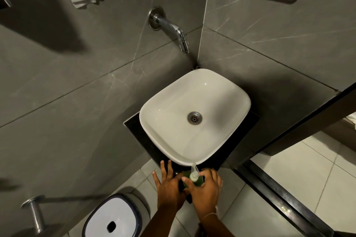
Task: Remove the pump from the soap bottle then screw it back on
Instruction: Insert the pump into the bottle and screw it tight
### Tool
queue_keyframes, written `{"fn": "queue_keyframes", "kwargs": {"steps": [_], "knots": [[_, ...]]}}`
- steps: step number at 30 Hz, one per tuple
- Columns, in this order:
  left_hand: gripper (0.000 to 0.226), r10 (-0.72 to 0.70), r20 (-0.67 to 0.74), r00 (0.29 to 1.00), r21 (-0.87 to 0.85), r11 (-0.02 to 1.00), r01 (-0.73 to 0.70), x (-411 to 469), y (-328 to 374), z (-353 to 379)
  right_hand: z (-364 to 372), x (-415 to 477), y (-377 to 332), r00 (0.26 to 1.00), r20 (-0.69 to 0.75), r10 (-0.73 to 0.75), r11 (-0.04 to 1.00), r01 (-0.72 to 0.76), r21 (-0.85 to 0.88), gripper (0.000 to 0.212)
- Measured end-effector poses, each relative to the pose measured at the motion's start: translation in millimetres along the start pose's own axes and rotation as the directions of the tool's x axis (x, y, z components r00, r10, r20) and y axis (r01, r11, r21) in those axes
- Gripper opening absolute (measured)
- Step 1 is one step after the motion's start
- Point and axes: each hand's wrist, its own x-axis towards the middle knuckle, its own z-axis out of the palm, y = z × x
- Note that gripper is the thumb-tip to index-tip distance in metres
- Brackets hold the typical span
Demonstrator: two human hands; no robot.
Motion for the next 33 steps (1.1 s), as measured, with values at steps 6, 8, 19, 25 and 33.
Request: {"fn": "queue_keyframes", "kwargs": {"steps": [6, 8, 19, 25, 33], "knots": [[0.055, 0.009, -0.015, 1.0, -0.011, 1.0, -0.01, 0.6, -1.3, 3.7, -3.3, 0.9, 9.9, 0.995, 0.076, -0.069, 0.993, 0.061, 0.105, 0.029], [0.054, 0.002, -0.019, 1.0, 0.0, 1.0, -0.002, 0.8, -1.2, 4.3, -4.9, 3.3, 8.1, 0.997, 0.058, -0.042, 0.996, 0.037, 0.08, 0.027], [0.061, 0.003, -0.009, 1.0, 0.011, 1.0, -0.003, 2.0, -1.6, 5.7, -4.7, 2.4, 11.7, 0.994, 0.104, -0.038, 0.998, 0.034, 0.046, 0.04], [0.055, 0.003, -0.031, 1.0, -0.002, 1.0, -0.003, 2.1, -2.3, 6.0, -3.8, 1.9, 2.9, 1.0, 0.024, -0.012, 1.0, 0.012, 0.014, 0.049], [0.06, 0.002, -0.004, 1.0, 0.017, 1.0, -0.002, 2.6, -0.4, 3.1, -10.4, 6.0, 8.3, 0.993, 0.105, -0.057, 0.998, 0.06, -0.025, 0.033]]}}
